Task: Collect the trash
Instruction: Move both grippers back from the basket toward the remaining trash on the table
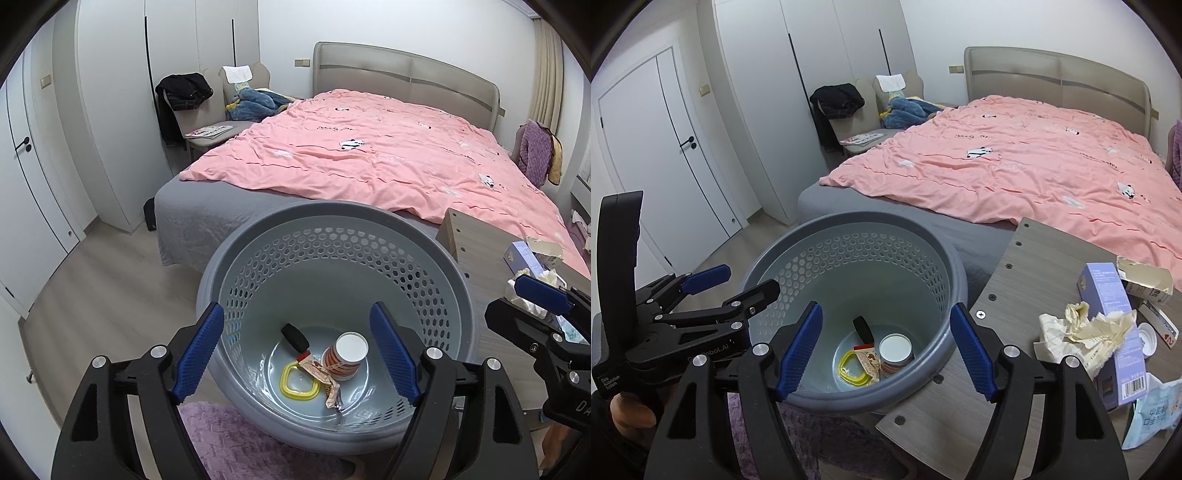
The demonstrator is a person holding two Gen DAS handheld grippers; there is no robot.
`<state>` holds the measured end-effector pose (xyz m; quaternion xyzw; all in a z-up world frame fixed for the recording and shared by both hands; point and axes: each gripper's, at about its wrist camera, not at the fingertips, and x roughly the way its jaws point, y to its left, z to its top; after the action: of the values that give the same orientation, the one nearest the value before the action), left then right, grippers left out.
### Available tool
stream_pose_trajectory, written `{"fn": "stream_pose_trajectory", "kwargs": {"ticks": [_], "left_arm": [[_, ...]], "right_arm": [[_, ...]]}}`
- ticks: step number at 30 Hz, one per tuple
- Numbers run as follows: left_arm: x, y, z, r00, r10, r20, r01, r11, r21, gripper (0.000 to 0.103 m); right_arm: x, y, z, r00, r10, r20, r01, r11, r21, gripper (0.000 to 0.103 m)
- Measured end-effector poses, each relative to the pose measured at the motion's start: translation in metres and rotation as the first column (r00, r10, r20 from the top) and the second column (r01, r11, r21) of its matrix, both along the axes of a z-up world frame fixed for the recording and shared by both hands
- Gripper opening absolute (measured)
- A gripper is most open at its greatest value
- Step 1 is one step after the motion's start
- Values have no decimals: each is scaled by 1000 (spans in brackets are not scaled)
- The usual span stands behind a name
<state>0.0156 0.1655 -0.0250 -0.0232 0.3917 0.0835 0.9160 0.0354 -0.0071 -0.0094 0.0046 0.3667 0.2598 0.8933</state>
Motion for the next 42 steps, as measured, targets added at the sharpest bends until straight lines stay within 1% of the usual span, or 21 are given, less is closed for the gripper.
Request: {"fn": "stream_pose_trajectory", "kwargs": {"ticks": [5,12,18,22,28,35,42], "left_arm": [[-4,-17,0,999,-32,-2,32,999,-2,78],[-11,-45,-1,995,-99,-5,99,995,-6,78],[-15,-73,0,988,-156,-4,156,988,-2,78],[-16,-90,1,981,-194,-6,194,981,-3,78],[-17,-119,1,967,-253,-5,253,967,-4,78],[-14,-151,0,952,-307,-14,307,952,-5,78],[-10,-177,-4,938,-345,-37,346,938,22,78]], "right_arm": [[-8,-16,1,1000,-27,5,27,1000,6,72],[-23,-44,0,996,-86,6,86,996,7,74],[-37,-82,-2,986,-169,3,169,986,8,76],[-45,-112,-8,970,-242,-7,242,970,5,77],[-55,-156,-20,934,-357,-31,357,934,-5,77],[-64,-211,-33,875,-482,-45,481,876,-31,77],[-60,-254,-52,814,-577,-62,572,816,-82,77]]}}
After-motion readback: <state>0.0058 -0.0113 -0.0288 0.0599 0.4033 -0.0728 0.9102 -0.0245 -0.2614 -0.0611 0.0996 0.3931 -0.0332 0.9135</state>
